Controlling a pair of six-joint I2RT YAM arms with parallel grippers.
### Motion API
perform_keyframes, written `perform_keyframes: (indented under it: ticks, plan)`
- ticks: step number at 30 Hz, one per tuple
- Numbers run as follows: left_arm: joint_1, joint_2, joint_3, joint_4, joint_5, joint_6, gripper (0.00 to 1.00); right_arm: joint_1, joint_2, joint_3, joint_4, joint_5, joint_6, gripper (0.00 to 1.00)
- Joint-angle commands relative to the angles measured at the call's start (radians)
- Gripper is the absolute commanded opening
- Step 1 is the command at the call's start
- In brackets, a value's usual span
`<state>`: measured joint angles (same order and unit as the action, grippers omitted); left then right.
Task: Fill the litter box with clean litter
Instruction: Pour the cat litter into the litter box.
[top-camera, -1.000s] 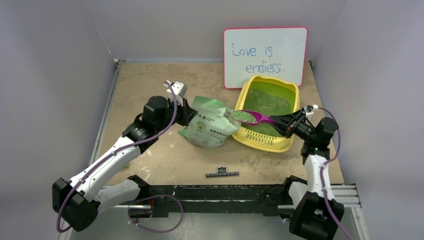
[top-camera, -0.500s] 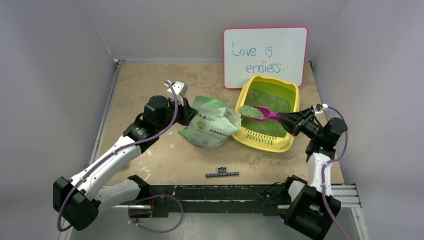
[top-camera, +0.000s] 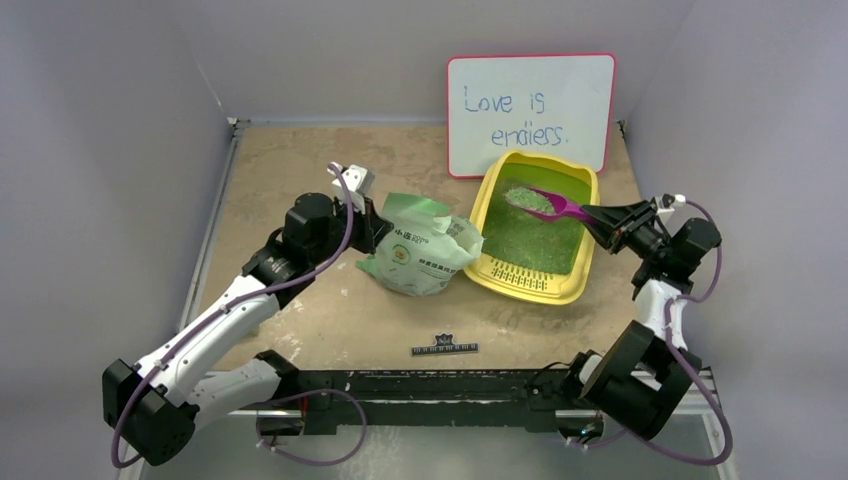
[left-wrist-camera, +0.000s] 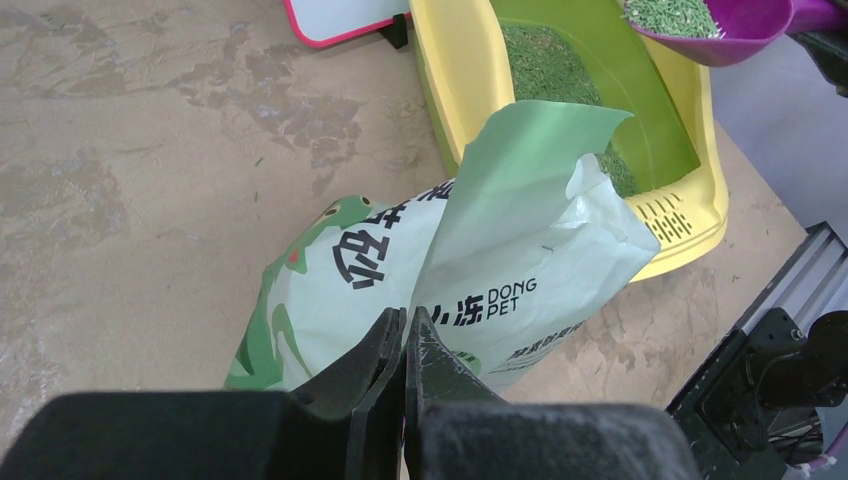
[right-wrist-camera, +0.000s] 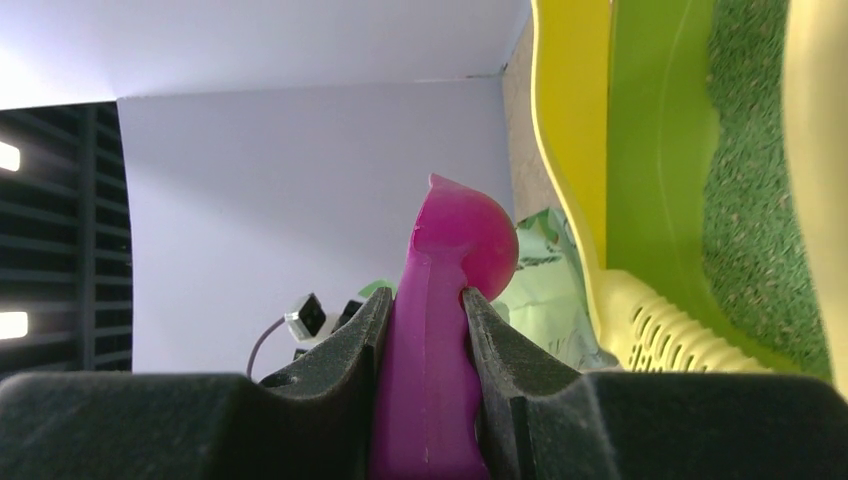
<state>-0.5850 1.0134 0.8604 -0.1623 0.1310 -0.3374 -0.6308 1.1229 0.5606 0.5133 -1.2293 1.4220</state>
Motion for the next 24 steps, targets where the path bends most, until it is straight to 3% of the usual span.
perform_keyframes:
  ticks: [1, 15, 24]
  plan:
    - [0.0, -0.035, 0.052, 0.029, -0.013, 0.035, 0.0, -0.027, 0.047, 0.091, -0.011, -0.012, -0.096, 0.0]
    - [0.0, -0.026, 0.065, 0.008, 0.002, 0.071, 0.0, -0.04, 0.13, 0.313, -0.421, 0.17, -0.463, 0.0]
    - [0.0, -0.049, 0.053, -0.006, -0.006, 0.077, 0.0, -0.04, 0.169, 0.432, -0.535, 0.26, -0.563, 0.0]
